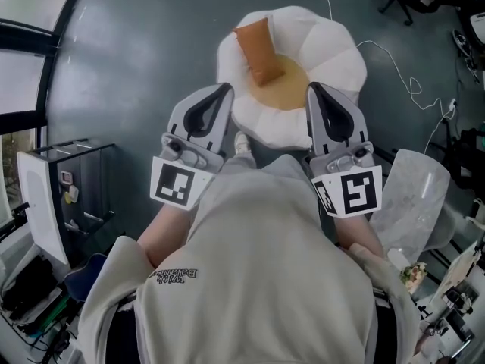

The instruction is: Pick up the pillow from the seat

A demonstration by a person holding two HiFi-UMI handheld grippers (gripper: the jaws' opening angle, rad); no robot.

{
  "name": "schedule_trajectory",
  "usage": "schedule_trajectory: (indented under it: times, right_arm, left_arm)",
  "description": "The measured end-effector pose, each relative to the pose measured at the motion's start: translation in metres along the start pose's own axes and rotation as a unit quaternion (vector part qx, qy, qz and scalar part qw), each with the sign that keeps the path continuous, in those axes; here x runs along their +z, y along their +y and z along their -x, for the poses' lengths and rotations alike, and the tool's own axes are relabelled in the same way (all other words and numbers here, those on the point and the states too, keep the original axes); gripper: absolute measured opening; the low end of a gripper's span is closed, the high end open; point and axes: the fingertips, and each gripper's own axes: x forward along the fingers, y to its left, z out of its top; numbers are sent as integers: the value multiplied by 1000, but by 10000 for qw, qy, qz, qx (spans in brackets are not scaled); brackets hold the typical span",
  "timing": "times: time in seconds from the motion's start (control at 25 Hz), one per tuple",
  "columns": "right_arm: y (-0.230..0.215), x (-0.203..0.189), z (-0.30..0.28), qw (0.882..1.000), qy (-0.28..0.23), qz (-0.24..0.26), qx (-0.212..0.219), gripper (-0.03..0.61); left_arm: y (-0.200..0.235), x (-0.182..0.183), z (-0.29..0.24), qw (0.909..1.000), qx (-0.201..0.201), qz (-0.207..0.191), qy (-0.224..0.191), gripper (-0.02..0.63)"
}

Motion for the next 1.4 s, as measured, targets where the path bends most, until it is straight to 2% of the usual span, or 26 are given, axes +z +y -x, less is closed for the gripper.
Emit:
schedule_trajectory:
  times: [0.36, 0.52, 0.88, 1.16, 1.4]
  right_arm:
    - [-20, 2, -14, 9996, -60, -29, 263, 9]
    - [-34, 0, -11, 9987, -24, -61, 496, 9]
    - [-70, -17, -6, 9971, 97, -126, 743, 9]
    - [-90, -25, -25, 9964, 168, -137, 819, 11]
    - [-106, -52, -69, 9949, 471, -210, 872, 27]
  left_arm:
    - [1, 1, -21, 9998, 185, -66, 38, 9]
    - [-11, -2, -36, 9996, 262, 64, 103, 9]
    - [-38, -7, -68, 9988, 455, 42, 185, 9]
    - [-25, -14, -86, 9977, 634, 20, 234, 9]
    - [5, -34, -105, 9966, 774, -29, 296, 9]
